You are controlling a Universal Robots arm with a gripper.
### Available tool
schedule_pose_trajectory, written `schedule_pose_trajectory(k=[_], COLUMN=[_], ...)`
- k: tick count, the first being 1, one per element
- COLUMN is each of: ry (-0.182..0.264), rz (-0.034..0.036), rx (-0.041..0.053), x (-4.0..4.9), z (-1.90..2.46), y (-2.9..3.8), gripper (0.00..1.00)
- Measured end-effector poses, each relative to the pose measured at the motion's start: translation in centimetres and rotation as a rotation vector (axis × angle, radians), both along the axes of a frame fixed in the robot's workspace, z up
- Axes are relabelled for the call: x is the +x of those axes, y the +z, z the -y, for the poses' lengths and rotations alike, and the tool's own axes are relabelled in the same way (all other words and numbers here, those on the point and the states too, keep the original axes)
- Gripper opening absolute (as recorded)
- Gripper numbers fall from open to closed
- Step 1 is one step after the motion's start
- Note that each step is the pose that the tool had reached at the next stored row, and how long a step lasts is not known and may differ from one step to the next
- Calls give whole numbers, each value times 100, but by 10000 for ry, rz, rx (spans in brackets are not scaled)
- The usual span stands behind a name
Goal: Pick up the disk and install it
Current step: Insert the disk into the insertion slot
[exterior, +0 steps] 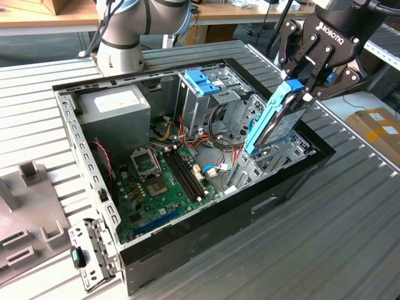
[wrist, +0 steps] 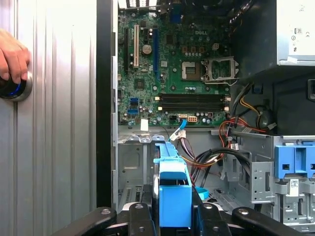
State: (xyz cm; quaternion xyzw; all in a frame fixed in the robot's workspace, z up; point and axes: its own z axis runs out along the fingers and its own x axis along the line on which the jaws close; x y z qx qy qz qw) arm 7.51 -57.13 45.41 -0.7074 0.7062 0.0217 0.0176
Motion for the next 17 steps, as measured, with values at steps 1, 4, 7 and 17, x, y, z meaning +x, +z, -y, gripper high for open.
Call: schedule_pose_trajectory(k=[1,4,7,17], ry=[-7,-12,-12,-11], rz=[0,-6,-11,-27], rx=[-7,-29,-33,-62], x=[0,14,31,68], z=[0,-1,0,0], y=[-11,-41,-61,21], gripper=[37,37,37,37])
